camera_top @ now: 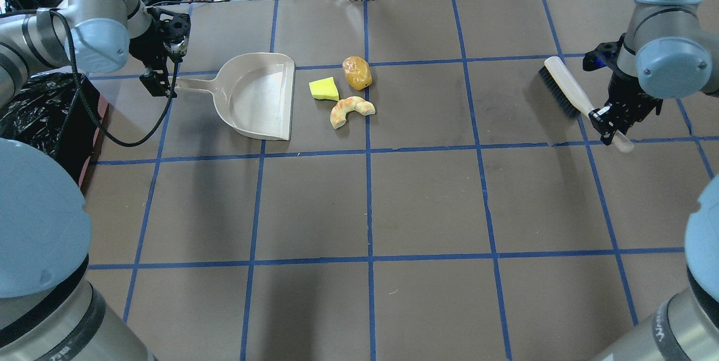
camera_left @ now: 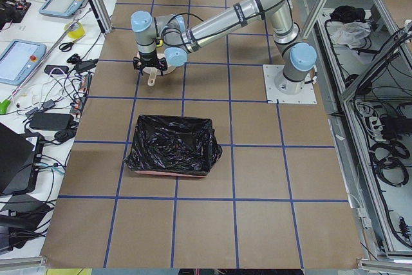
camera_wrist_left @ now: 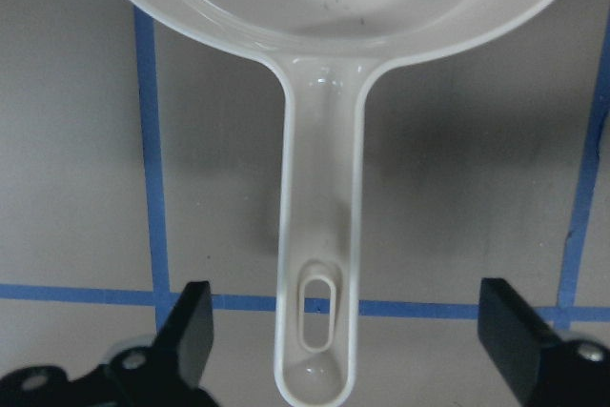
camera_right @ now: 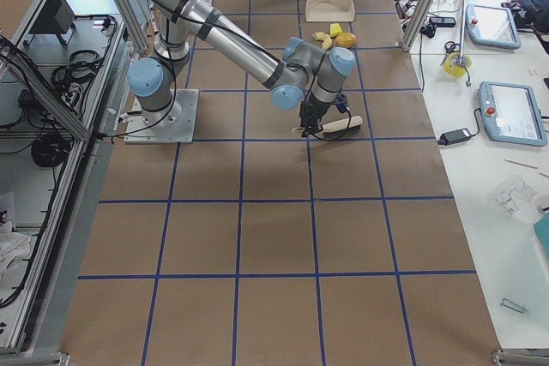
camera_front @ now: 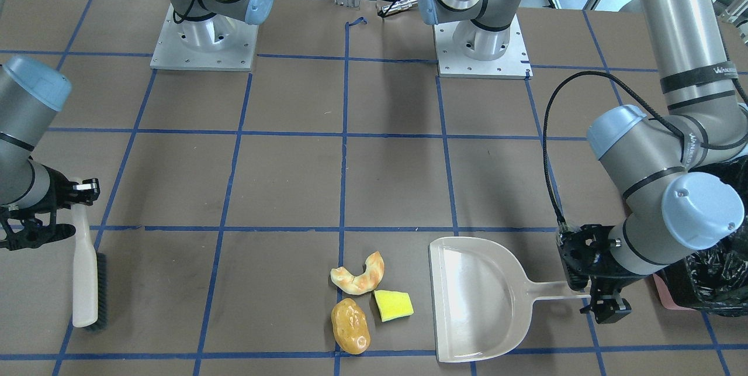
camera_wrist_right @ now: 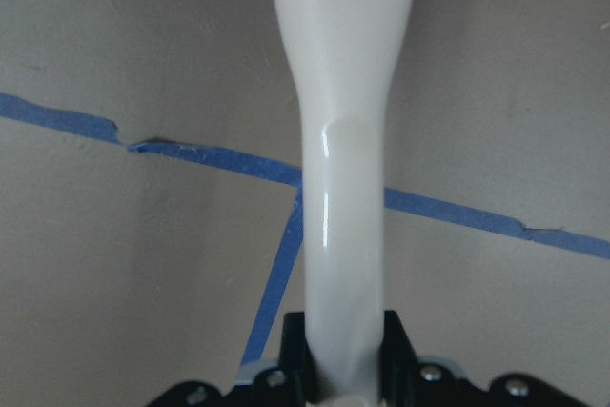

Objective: Sweep and dump trash into bin
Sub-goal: 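Grasp the white brush handle with the right gripper and lift it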

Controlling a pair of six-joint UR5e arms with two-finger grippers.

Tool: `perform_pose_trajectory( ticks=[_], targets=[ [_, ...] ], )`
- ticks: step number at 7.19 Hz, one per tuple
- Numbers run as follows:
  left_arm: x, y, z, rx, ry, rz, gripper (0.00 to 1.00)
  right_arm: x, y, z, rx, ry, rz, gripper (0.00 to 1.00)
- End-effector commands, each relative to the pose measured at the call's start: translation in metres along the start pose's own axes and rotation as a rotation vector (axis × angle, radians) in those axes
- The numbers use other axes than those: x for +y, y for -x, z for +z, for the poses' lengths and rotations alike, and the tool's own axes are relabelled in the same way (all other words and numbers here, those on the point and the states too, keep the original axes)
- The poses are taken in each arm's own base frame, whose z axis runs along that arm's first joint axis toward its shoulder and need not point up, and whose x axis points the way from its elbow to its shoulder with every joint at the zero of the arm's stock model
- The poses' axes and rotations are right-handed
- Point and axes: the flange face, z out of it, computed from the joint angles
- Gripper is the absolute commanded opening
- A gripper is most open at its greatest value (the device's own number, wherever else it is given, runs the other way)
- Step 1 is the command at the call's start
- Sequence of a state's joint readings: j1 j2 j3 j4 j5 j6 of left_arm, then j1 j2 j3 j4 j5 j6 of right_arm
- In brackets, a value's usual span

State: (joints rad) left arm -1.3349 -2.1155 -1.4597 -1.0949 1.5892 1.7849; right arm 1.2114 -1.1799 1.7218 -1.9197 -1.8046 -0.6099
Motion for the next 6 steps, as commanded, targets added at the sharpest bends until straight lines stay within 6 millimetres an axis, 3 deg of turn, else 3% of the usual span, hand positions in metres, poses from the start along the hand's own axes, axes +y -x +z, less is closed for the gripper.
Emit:
perform_pose_trajectory(
  ticks=[1,2,3,4,5,6],
  targets=[
    [-0.001,0.003,0.009,0.01,-0.002,0.005,1.0,0.005,0.014,-0.046,0.029,-0.007,0.086,0.0],
    [-0.001,0.004,0.014,0.015,-0.014,-0.007,1.0,-0.001,0.055,-0.08,0.052,-0.004,0.106,0.0],
    [-0.002,0.004,0.022,0.028,-0.012,-0.007,1.0,-0.014,0.109,-0.102,0.108,0.001,0.163,0.0],
    [0.001,0.001,0.029,0.042,-0.011,-0.008,1.0,-0.027,0.177,-0.113,0.149,-0.02,0.188,0.0],
    [-0.001,0.001,0.029,0.043,-0.009,-0.017,1.0,-0.035,0.223,-0.114,0.165,-0.039,0.258,0.0],
    [-0.001,0.0,0.03,0.043,-0.017,-0.014,1.0,-0.042,0.248,-0.123,0.17,-0.061,0.269,0.0]
  ],
)
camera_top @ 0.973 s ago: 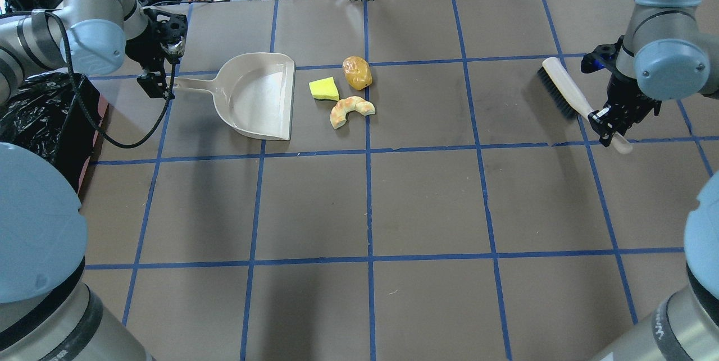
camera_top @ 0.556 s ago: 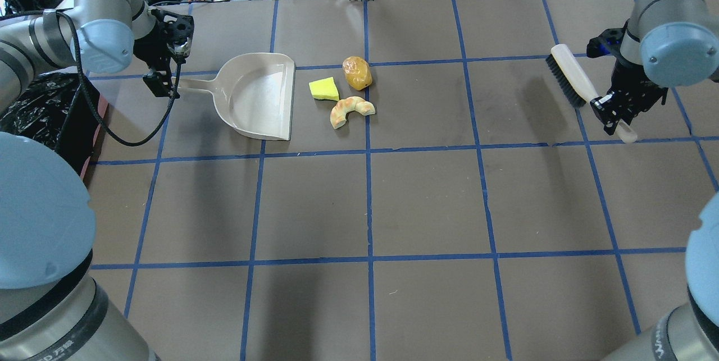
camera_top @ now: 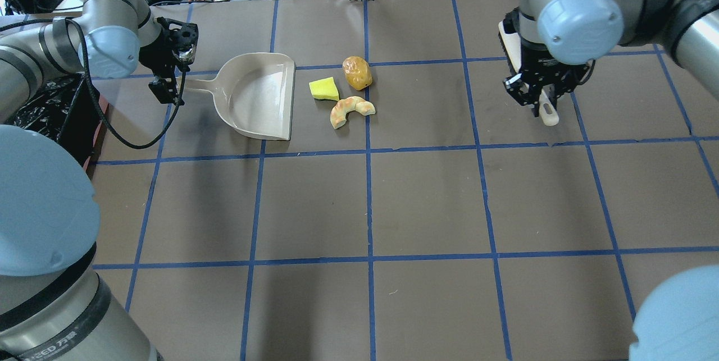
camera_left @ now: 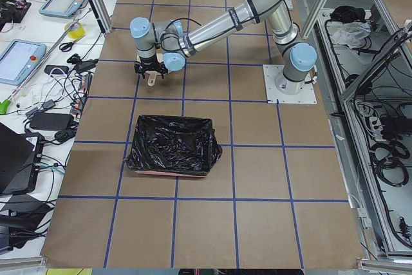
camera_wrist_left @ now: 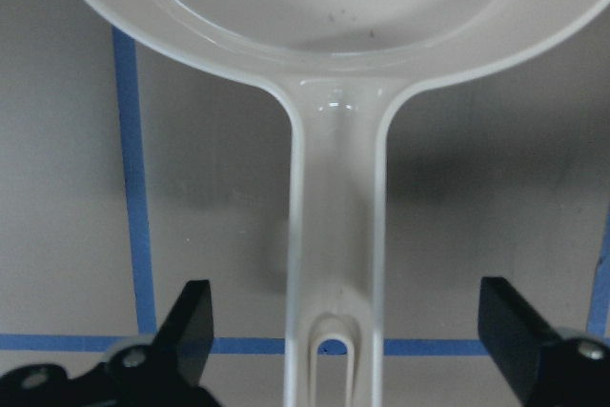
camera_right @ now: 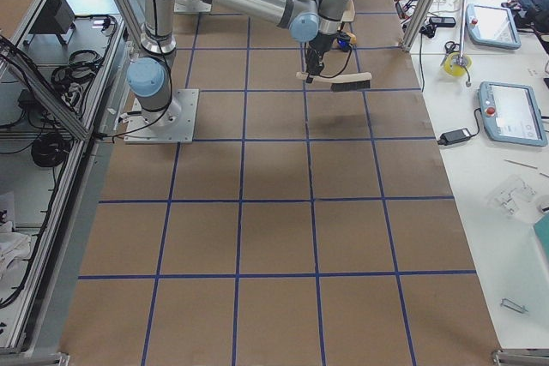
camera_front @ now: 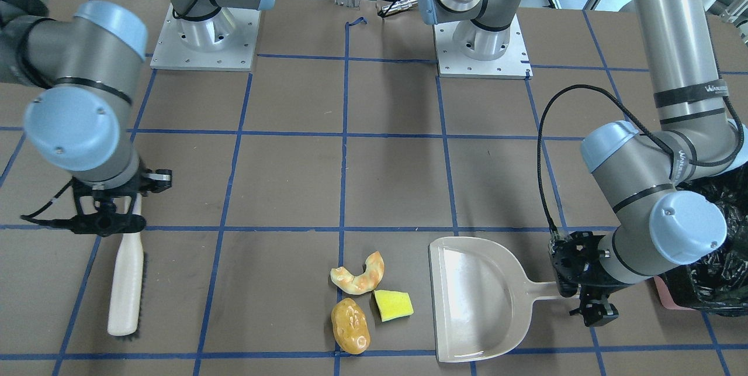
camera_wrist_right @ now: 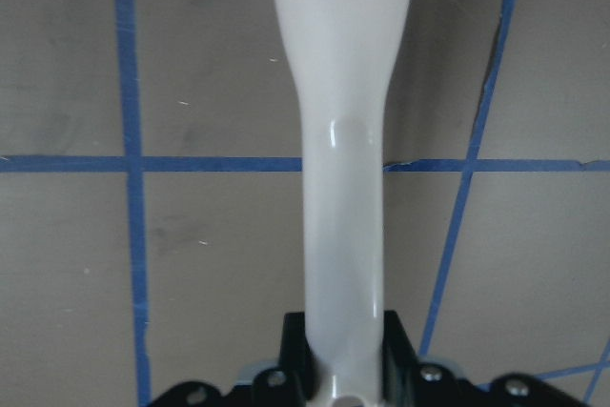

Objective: Sweep and dump trash into bin
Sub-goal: 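Carry the brush toward the dustpan while the left gripper lowers the dustpan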

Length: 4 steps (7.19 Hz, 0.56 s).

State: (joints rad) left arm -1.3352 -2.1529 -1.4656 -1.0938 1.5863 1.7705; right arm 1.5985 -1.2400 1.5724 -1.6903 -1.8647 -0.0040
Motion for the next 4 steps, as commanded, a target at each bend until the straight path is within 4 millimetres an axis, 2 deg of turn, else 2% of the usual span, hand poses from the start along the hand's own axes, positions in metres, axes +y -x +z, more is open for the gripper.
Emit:
perform_pose_trajectory(
  ticks=[1,2,3,4],
  targets=[
    [-0.002,0.001,0.0,-0.003,-0.007,0.014,0.72,0.002,0.065,-0.023,0.018,-0.017,0.066,0.0],
    [-0.001,0.0,0.001,0.0,-0.008,0.017,0.51,0.002,0.094,-0.02,0.016,-0.001,0.092,0.0],
    [-0.001,0.001,0.006,0.007,-0.013,0.018,0.45,0.007,0.123,-0.02,0.015,-0.003,0.15,0.0],
    [-0.003,0.001,0.005,0.004,-0.01,0.024,0.31,0.008,0.144,-0.012,0.026,0.008,0.172,0.0]
  ],
)
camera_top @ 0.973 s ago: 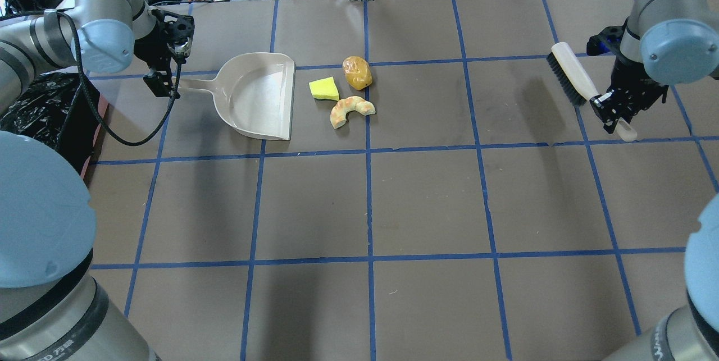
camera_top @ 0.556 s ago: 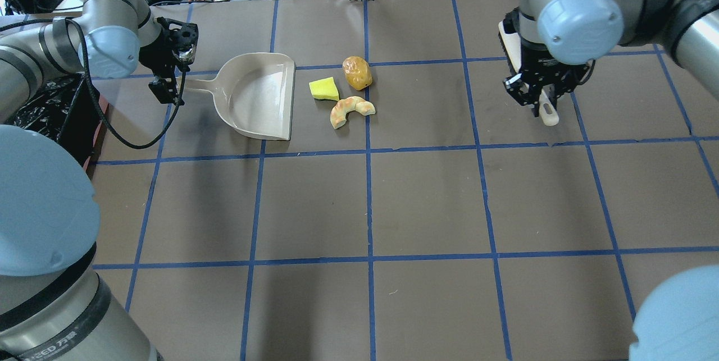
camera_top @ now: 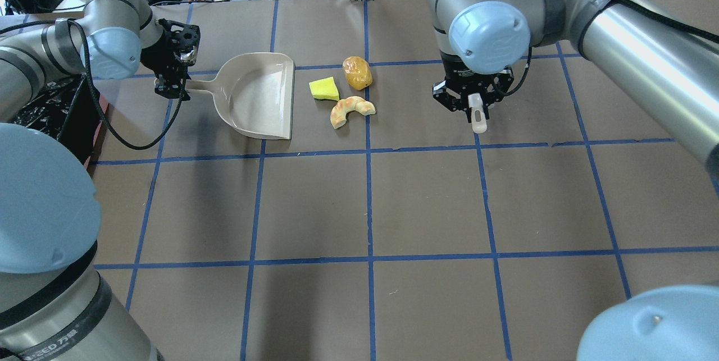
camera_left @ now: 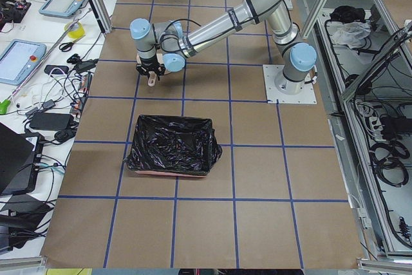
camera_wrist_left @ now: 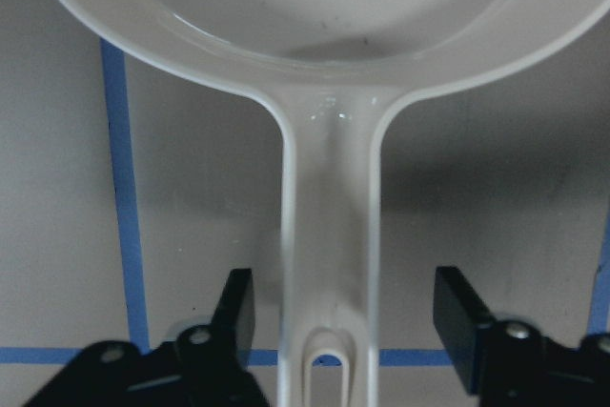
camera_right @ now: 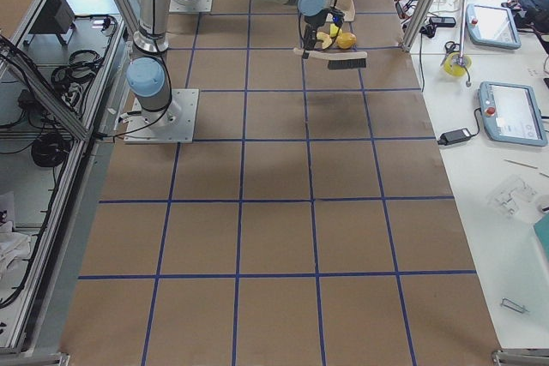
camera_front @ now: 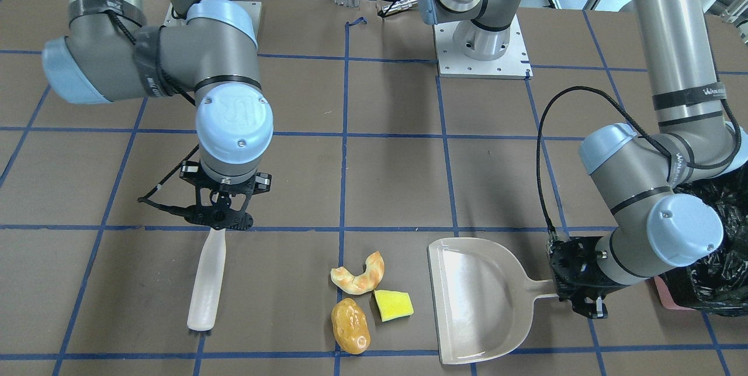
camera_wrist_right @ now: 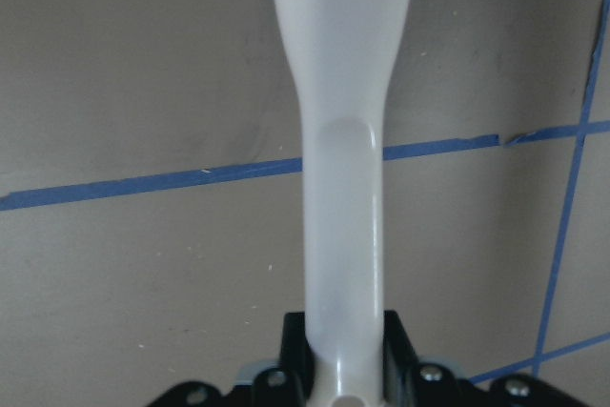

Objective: Sweep and dump trash into bin
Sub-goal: 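Carry the brush toward the dustpan while the left gripper lowers the dustpan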

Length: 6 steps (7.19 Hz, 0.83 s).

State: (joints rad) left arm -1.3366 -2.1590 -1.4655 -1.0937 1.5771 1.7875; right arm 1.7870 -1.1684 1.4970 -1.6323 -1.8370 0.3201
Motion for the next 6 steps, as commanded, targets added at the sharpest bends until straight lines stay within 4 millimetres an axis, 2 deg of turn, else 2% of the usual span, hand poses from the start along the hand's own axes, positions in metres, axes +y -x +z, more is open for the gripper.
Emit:
perform_pose_trajectory(
  ticks=[1,2,3,5,6],
  targets=[
    [-0.002,0.002,-0.001,-0.003,-0.001,0.016,0.27,0.017,0.06,0.006,-0.005,0.016,0.005,0.0],
    [-0.005,0.001,0.001,0.0,-0.003,0.033,0.22,0.025,0.089,0.006,0.001,0.008,-0.042,0.0],
    [-0.006,0.0,0.003,0.006,-0.003,0.034,0.14,0.027,0.104,0.013,0.011,0.016,-0.059,0.0],
    [-0.006,0.001,0.003,0.006,-0.002,0.063,0.09,0.028,0.122,0.03,0.014,0.044,-0.041,0.0],
    [-0.006,0.001,0.001,0.001,-0.002,0.064,0.07,0.022,0.13,0.032,-0.016,0.053,-0.022,0.0]
  ],
)
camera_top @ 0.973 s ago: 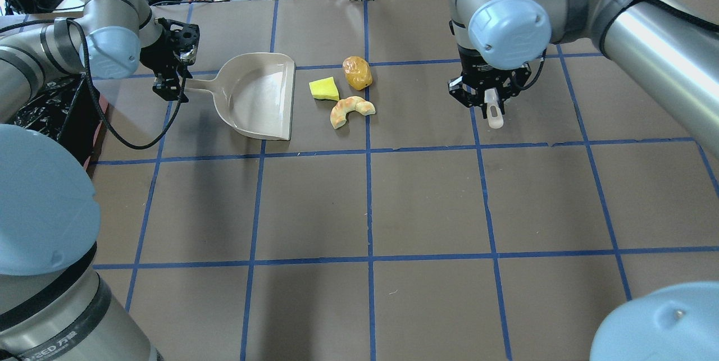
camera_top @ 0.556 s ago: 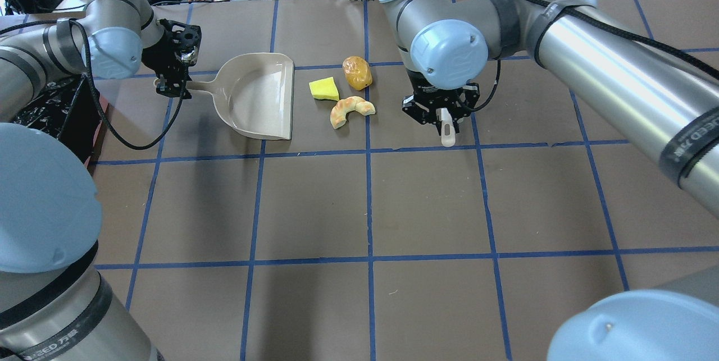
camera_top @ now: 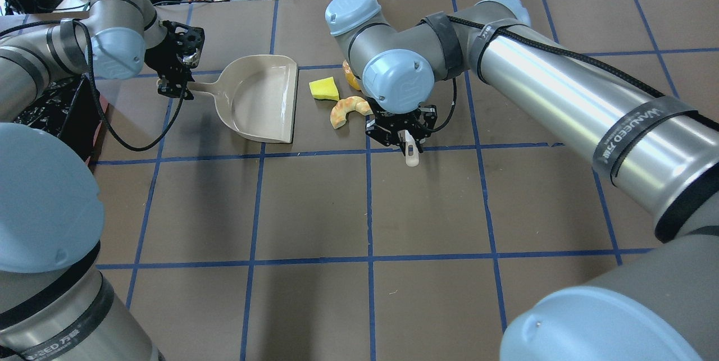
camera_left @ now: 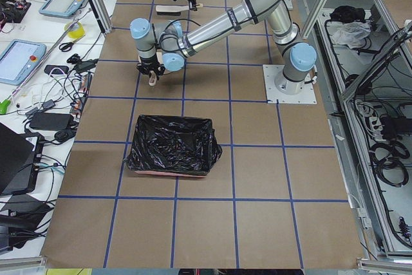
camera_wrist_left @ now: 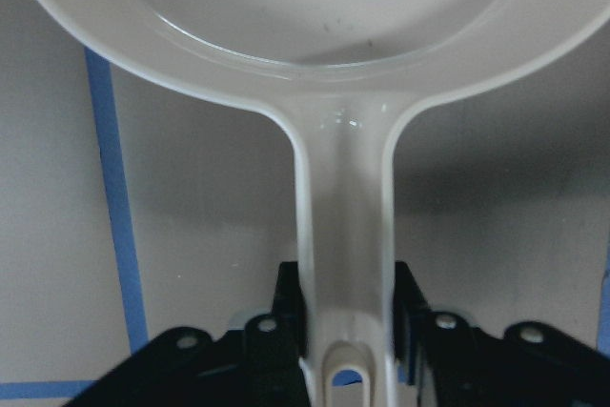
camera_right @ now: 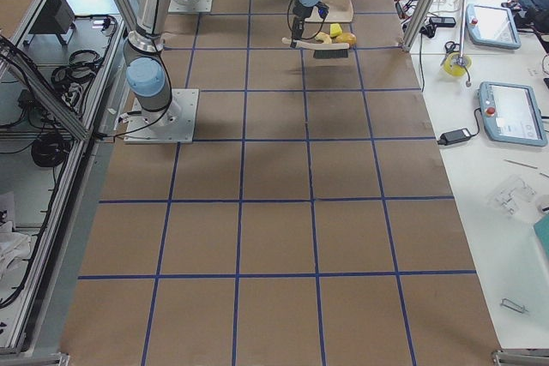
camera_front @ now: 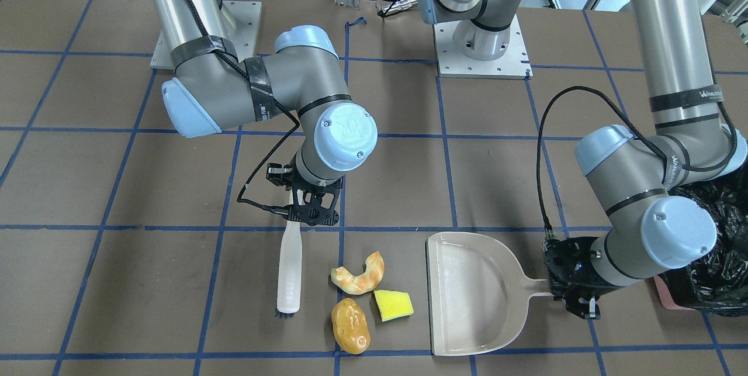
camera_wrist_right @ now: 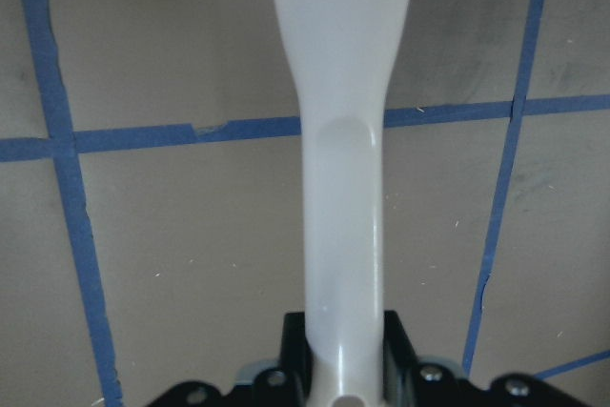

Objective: Sweep and dump trash into bin
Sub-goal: 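Carry the brush toward the dustpan while the left gripper lowers the dustpan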

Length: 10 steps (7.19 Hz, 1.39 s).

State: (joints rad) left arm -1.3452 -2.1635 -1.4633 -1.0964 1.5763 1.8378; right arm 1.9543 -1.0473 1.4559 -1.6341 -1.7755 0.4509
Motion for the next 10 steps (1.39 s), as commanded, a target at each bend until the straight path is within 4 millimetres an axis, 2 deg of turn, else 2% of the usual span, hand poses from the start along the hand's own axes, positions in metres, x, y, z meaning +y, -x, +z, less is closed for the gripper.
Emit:
perform_pose_trajectory(
  ticks=[1,2,5,7,8,9,10],
  targets=[
    [0.0,0.0,0.001,0.0,0.001,0.002,0.05,-0.007,0.016,0.006,-0.031,0.017,0.02,0.0],
    [-0.002,0.0,0.001,0.003,0.005,-0.001,0.05,-0.003,0.028,0.008,-0.04,0.022,0.004,0.0],
    [-0.006,0.001,-0.002,0.002,0.016,-0.005,0.04,-0.011,0.043,0.019,-0.068,0.016,0.009,0.0],
    [-0.02,0.002,-0.003,0.01,0.055,0.018,0.04,-0.014,0.048,0.012,-0.114,0.017,0.01,0.0],
    [-0.02,0.002,-0.002,0.015,0.054,0.018,0.04,-0.011,0.061,0.012,-0.135,0.025,0.011,0.0],
    [-0.021,0.002,-0.001,0.015,0.056,0.02,0.04,-0.005,0.084,0.008,-0.137,0.018,0.024,0.0],
    [-0.021,0.001,-0.003,0.013,0.056,0.02,0.04,-0.003,0.095,0.004,-0.139,0.009,0.029,0.0]
  ],
)
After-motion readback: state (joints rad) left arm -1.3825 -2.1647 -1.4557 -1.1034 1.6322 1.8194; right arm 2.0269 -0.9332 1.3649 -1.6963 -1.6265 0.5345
